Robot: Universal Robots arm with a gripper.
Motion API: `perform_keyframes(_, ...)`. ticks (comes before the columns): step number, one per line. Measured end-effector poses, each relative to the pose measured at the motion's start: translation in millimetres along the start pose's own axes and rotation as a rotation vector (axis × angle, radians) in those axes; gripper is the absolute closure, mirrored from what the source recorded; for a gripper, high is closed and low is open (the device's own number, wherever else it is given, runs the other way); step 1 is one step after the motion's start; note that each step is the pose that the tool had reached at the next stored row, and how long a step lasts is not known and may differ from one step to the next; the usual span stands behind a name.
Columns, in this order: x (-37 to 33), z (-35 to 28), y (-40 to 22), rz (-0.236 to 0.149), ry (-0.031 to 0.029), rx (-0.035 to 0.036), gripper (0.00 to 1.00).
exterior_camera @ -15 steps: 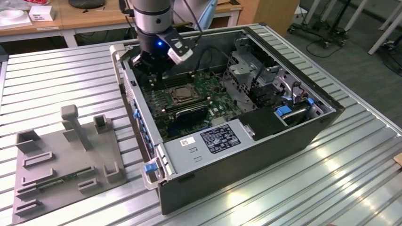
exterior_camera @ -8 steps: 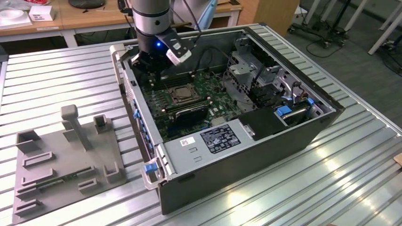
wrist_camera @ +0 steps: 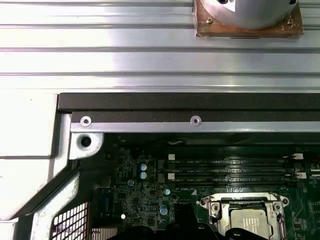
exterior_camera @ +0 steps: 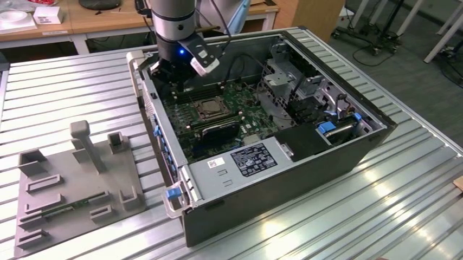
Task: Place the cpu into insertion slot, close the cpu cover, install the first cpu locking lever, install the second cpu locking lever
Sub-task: 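Install the first cpu locking lever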
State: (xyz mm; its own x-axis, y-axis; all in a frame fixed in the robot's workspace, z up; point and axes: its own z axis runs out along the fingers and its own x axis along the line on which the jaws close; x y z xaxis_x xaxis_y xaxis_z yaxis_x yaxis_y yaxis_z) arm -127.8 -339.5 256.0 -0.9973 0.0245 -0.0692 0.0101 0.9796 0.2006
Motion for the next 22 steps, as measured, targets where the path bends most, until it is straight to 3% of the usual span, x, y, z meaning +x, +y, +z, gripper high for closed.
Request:
perform_keyframes(4, 0.3, 0.9, -0.2, 0.001, 0.0002, -0.0163, 0.89)
perform_keyframes(7, 0.4, 2.0, -0.4, 0.003, 0.0004, -0.0409, 0.89)
perform_keyframes(9, 0.5, 2.7, -0.4, 0.004, 0.0004, -0.0506, 0.89)
perform_keyframes(22, 0.8, 7.5, -0.1, 0.005, 0.0009, -0.0703, 0.89)
